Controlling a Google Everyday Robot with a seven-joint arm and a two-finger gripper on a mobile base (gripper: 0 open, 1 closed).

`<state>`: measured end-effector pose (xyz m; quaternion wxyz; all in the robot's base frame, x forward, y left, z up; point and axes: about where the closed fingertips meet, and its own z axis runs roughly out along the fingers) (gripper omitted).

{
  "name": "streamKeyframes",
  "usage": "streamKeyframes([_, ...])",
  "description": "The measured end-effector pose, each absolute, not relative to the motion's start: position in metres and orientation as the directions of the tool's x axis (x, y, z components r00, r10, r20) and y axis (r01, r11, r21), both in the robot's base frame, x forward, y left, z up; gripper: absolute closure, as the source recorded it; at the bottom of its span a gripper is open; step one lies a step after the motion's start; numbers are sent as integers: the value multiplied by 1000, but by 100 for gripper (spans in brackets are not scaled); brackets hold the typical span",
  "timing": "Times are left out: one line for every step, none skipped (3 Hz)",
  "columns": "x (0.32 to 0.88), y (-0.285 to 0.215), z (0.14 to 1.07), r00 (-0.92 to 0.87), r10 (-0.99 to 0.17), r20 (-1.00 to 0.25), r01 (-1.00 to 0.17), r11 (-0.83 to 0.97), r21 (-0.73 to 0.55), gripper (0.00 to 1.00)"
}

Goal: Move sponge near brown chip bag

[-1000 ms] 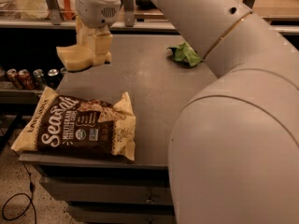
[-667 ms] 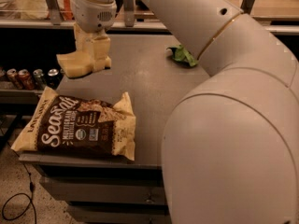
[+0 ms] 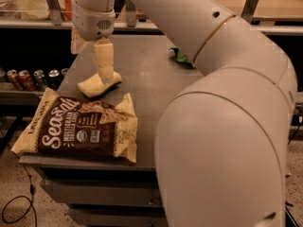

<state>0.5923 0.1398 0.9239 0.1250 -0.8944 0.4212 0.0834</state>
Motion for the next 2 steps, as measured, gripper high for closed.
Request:
streamKeyframes([593,141,918,629,-733,-259,-775,-616,-139,0])
streamKeyframes([596,134,916,611,-749,-256,-790,-599,-131,0])
